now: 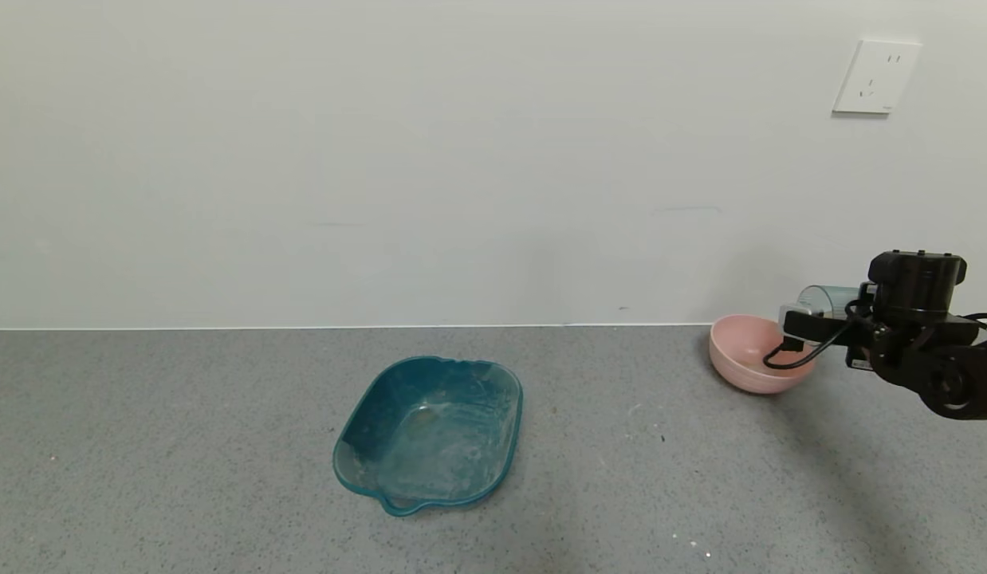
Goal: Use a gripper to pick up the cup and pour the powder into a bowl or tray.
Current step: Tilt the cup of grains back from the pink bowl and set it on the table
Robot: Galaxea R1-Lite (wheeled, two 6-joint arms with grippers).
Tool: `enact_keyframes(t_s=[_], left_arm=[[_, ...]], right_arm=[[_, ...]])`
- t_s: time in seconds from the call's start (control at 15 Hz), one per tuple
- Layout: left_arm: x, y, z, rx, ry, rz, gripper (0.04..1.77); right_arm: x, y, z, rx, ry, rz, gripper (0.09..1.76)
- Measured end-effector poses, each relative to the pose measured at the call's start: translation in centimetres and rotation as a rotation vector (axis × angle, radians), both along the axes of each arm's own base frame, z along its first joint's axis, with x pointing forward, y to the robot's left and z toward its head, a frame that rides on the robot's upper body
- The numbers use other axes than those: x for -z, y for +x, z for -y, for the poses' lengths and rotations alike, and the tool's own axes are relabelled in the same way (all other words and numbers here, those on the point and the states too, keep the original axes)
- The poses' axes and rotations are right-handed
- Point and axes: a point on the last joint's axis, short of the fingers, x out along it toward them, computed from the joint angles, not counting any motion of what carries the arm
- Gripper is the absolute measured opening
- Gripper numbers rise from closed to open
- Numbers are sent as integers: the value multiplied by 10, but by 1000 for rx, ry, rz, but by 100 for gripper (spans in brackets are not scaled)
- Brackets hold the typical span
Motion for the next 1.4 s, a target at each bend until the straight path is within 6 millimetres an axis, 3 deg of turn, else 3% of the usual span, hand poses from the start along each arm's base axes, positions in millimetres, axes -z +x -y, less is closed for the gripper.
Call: enact_keyframes(t_s=[0.6,0.93,1.13,1.4], left_arm=[[0,0,0,0,0,-1,172],[0,0,0,0,0,-1,172],[0,0,0,0,0,-1,172],[0,0,0,0,0,-1,172]], right_arm=[[13,-38,3,72,447,172,132],[5,-63,7,81,758,302,132],[5,-72,-3,119,953,374,132],[7,-79,-32,143,1196,432,132]])
